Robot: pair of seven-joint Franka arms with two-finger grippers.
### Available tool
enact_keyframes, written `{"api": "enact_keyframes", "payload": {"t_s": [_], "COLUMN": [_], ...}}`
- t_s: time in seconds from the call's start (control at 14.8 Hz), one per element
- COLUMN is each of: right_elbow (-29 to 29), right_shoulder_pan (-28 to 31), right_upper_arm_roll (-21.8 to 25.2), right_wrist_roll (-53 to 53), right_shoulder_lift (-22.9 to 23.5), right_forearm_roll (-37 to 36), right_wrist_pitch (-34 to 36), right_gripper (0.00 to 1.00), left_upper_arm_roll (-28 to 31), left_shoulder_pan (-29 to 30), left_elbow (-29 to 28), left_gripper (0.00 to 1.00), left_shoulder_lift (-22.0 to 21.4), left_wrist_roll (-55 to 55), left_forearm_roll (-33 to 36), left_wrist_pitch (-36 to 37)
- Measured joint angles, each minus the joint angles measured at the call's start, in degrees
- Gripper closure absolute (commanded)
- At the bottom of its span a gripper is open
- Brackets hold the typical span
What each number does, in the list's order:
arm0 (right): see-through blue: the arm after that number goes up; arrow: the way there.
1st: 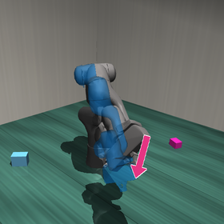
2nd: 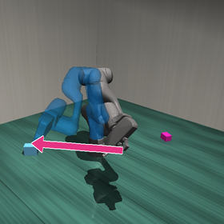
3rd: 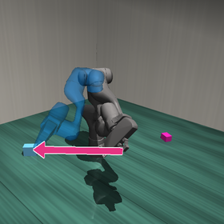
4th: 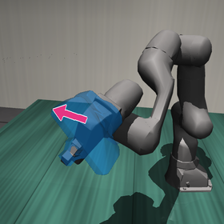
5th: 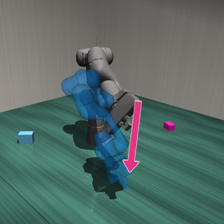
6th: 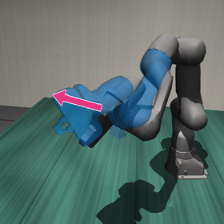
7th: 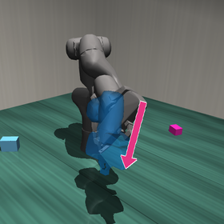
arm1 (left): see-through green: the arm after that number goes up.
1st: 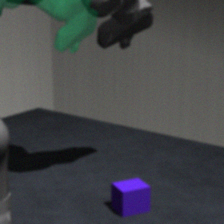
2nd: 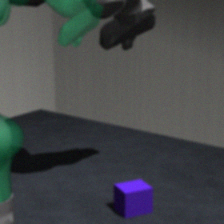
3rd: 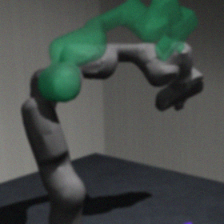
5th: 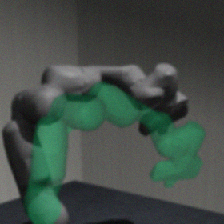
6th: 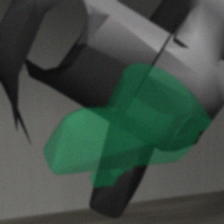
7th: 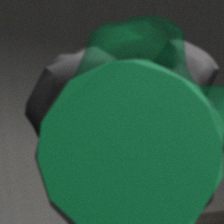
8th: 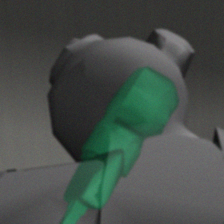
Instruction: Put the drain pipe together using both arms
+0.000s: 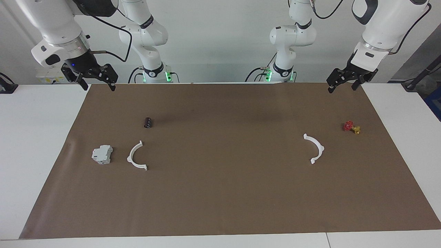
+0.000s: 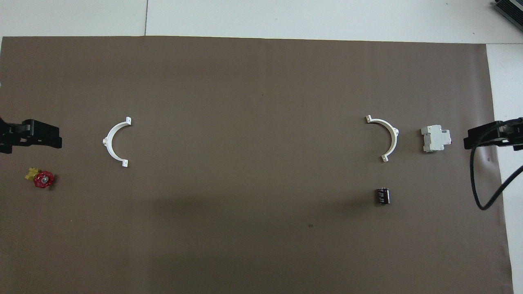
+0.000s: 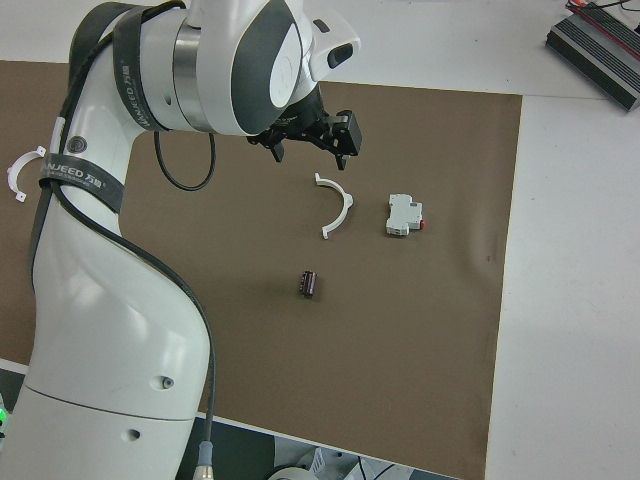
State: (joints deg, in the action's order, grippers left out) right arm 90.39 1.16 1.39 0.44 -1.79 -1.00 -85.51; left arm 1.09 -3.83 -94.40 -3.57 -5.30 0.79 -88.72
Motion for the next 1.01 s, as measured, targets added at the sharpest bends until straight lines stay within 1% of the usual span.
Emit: {"api": "enact_keyframes", "payload": {"t_s": [0.27,0.4,0.54,0.74,0.88,1.01], "right_elbow": [0.0,0.8,4.6,13.0,17.6,19.9], "right_shoulder_pan": [0.0,-0.1,-0.1,-0.2,-0.2,-0.2], "right_upper_arm_roll": [-0.1,-0.2,-0.4,-0.7,-0.8,-0.7], "right_wrist_roll": [0.0,0.0,0.0,-0.5,-5.1,-11.4], "right_shoulder_lift": [0.0,0.0,-0.5,-0.6,1.0,4.3], "right_forearm_roll": [0.0,0.1,0.4,2.0,2.7,2.8], "right_wrist_pitch": [-0.1,-2.8,-8.8,-17.8,-23.9,-29.4], "right_gripper": [0.0,0.0,0.0,0.0,0.0,0.0], "left_upper_arm_roll": [0.0,0.0,0.0,0.0,0.0,0.0], "left_shoulder_pan": [0.0,0.0,0.0,0.0,0.0,0.0], "left_elbow": [0.0,0.0,0.0,0.0,0.0,0.0], "left_gripper": [0.0,0.0,0.0,0.0,0.0,0.0], "left_shoulder_lift": [0.0,0.0,0.0,0.0,0.0,0.0], "left_wrist_roll": [0.0,0.0,0.0,0.0,0.0,0.0], "left_forearm_roll": [0.0,0.0,0.0,0.0,0.0,0.0], "left_wrist_pitch": [0.0,0.0,0.0,0.0,0.0,0.0]}}
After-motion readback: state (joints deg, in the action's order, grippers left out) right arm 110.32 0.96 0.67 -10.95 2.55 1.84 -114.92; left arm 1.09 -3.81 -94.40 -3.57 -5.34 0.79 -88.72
